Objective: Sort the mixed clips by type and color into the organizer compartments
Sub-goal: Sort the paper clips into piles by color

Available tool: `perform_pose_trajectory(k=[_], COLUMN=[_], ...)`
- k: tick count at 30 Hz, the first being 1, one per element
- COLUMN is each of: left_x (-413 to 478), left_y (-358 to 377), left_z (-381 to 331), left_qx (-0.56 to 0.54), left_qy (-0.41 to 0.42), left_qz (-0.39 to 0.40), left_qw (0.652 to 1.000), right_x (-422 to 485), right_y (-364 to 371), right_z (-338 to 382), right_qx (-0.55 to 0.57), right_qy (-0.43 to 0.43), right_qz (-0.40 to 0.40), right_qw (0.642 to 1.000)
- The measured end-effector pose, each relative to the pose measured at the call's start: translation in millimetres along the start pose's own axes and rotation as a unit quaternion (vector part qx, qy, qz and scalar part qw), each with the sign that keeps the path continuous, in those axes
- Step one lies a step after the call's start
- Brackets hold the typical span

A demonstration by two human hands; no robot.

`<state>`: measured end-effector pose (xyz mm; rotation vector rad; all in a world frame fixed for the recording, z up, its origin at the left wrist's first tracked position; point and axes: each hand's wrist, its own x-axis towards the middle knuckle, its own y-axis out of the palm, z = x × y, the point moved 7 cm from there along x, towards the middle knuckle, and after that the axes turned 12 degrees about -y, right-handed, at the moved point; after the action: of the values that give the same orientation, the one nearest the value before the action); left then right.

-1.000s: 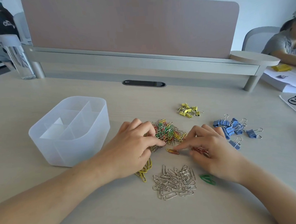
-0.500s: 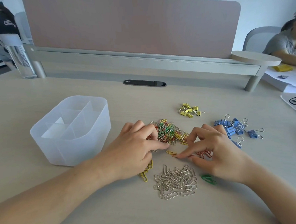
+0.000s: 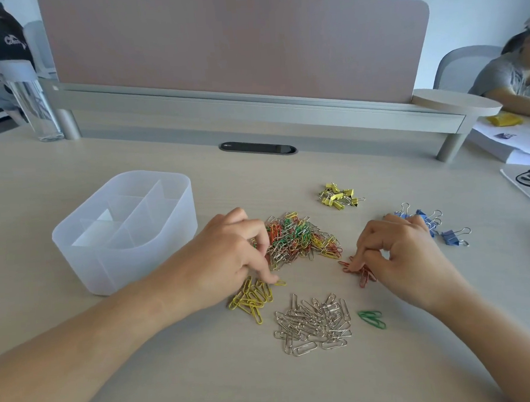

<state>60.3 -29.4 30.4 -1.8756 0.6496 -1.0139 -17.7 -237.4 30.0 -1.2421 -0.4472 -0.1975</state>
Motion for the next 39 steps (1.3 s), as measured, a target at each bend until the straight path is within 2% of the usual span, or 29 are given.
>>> perform_pose_trajectory(k=[3, 8, 14, 22, 27, 31, 36, 39], left_x=[0.7, 0.5, -1.8, -2.0, -0.5, -2.7, -2.7, -4.2], left_y=[-5.4, -7.3, 1.2, -7.9, -5.8, 8.8, 7.1, 8.2], left_z=[1.4, 1.7, -4.4, -4.6, -2.0, 0.6, -5.7, -7.7], left_qx=[-0.010, -0.018, -0.001, -0.009, 0.027, 0.084, 0.040, 0.044], left_qy=[-0.012, -0.016, 0.026, 0.013, 0.006, 0.020, 0.014, 0.013], left_qz=[-0.014, -0.041, 0.034, 0.009, -0.042, -0.006, 0.028, 0.030], left_qw=[1.000, 0.999, 0.999, 1.000, 0.999, 0.996, 0.999, 0.998], right_x=[-0.6, -1.1, -3.3, -2.3, -2.8, -3.4, -2.0, -2.2], right_y=[1.7, 12.3, 26.1, 13.1, 25.0, 28.0, 20.4, 22.0], right_z=[4.5, 19.9, 18.7, 20.4, 19.0, 25.3, 21.6, 18.8], right_qx=[0.023, 0.018, -0.040, 0.018, -0.024, -0.049, -0.007, -0.020], right_qy=[-0.009, -0.076, -0.095, -0.098, -0.089, -0.100, -0.089, -0.081], right_qz=[-0.007, 0.032, 0.093, 0.029, 0.082, 0.089, 0.045, 0.047], right_qw=[1.000, 0.996, 0.990, 0.995, 0.992, 0.990, 0.995, 0.995])
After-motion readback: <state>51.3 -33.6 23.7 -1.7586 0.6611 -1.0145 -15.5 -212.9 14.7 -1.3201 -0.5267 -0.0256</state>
